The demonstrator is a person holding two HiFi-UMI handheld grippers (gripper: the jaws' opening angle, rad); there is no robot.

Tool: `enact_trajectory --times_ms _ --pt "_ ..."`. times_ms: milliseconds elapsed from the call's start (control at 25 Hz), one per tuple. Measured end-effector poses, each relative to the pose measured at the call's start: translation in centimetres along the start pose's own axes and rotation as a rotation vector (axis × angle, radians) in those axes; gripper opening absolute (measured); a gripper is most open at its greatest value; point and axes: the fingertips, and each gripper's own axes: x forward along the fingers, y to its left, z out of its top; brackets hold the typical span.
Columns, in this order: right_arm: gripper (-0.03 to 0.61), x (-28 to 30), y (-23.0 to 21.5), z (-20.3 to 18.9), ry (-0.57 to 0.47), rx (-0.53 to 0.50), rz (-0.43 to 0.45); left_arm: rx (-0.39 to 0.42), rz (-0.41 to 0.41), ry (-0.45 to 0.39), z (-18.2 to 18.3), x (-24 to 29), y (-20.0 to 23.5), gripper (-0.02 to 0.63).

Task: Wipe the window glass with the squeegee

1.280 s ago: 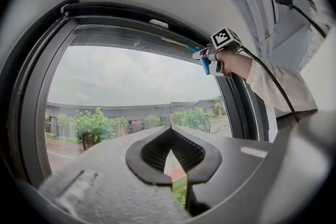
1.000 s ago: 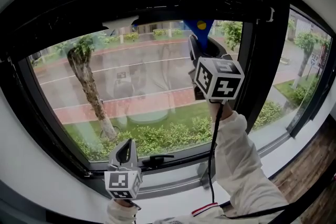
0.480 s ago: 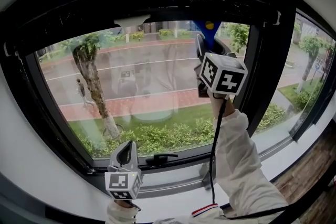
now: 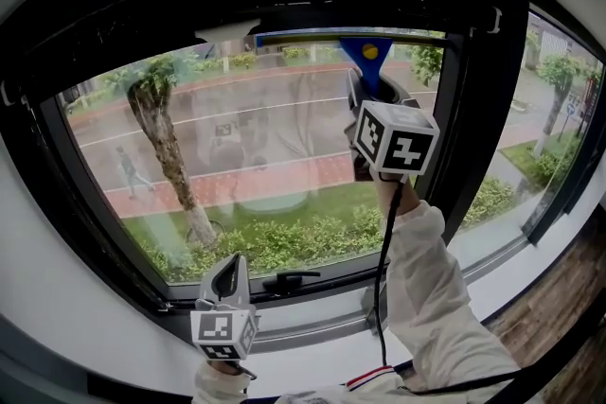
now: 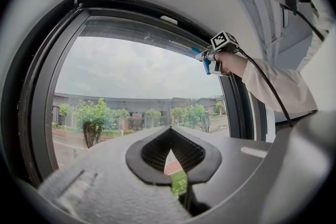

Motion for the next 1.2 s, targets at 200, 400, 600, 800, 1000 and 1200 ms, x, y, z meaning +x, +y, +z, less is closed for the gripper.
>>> enact_trajectory --times_ms 200,400,600,800,1000,1200 --pt "0.107 -0.5 0.0 -1.5 0.023 0.016 0.000 0.006 -0.002 0.017 -0.6 -0.2 0.0 0.000" --pt "0.107 -1.0 0.0 -2.9 0.052 0.020 0.003 0.019 0.001 0.019 -0.8 -0.4 0.0 0.000" --pt "0.106 -1.6 -0.1 -4.5 0.090 0.009 -0.003 0.023 -0.008 0.031 -1.2 -0.6 -0.5 0.000" --pt "0.106 -2.3 0.1 -6.5 0.123 -0.001 0.006 0.022 -0.015 0.039 -1.5 -0.8 -0.9 0.000" --pt "0.106 -3.3 0.3 -8.8 0.162 0.002 0.003 0.022 -0.020 0.052 -2.1 -1.1 -1.4 0.000" --pt "0.106 -4.4 0.5 -11.2 0.199 0.009 -0.004 0.022 -0.026 0.060 -2.4 -1.4 -1.7 0.000"
